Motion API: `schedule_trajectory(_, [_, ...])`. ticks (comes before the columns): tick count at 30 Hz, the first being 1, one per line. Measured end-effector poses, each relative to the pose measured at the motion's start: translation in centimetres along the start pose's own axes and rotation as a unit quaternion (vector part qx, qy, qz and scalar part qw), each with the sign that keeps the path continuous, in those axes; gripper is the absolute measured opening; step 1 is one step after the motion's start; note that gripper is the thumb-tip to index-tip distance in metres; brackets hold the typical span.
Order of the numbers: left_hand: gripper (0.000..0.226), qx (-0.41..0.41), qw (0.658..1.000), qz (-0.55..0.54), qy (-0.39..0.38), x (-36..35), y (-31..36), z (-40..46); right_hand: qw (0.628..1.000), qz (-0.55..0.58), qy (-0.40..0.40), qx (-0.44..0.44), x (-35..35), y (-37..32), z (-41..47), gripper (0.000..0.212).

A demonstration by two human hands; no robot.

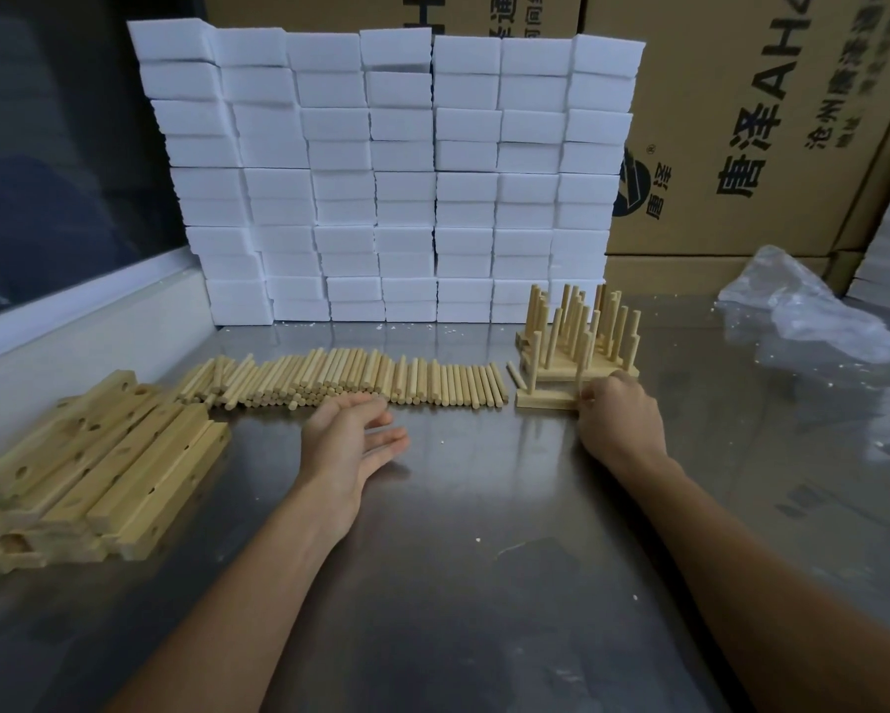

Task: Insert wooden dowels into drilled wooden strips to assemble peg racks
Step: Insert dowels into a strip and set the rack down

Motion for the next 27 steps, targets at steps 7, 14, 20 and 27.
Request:
schedule_trajectory(7, [0.007, 0.006, 1.000, -0.004, -0.007, -0.1, -0.1, 0.1, 0.999, -0.004, -0.004, -0.047, -0.3, 1.2, 0.2, 0.029])
schedule_trajectory(14, [0.006, 0.006, 1.000, 0.000, -0.013, -0.2, -0.1, 0.0, 0.997, -0.011, 0.022, -0.078, 0.2, 2.5, 0.7, 0.031])
schedule_trajectory(20, [0.004, 0.007, 1.000, 0.006, -0.012, -0.2, -0.1, -0.1, 0.992, -0.024, 0.013, -0.126, -0.1, 3.6, 0.7, 0.040])
schedule_trajectory(27, [0.003, 0.000, 1.000, 0.020, -0.016, -0.3, 0.0, -0.2, 0.996, -0.042, -0.037, -0.073, -1.3, 2.2, 0.9, 0.051])
Point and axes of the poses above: each hand's wrist, its own z-axis towards the middle knuckle, its own x-axis out of the back of the hand, y = z × x, the point moved 8 cm from there along z, towards the middle knuckle, and after that the axes turned 11 degrees about y, right-handed, at the moved point
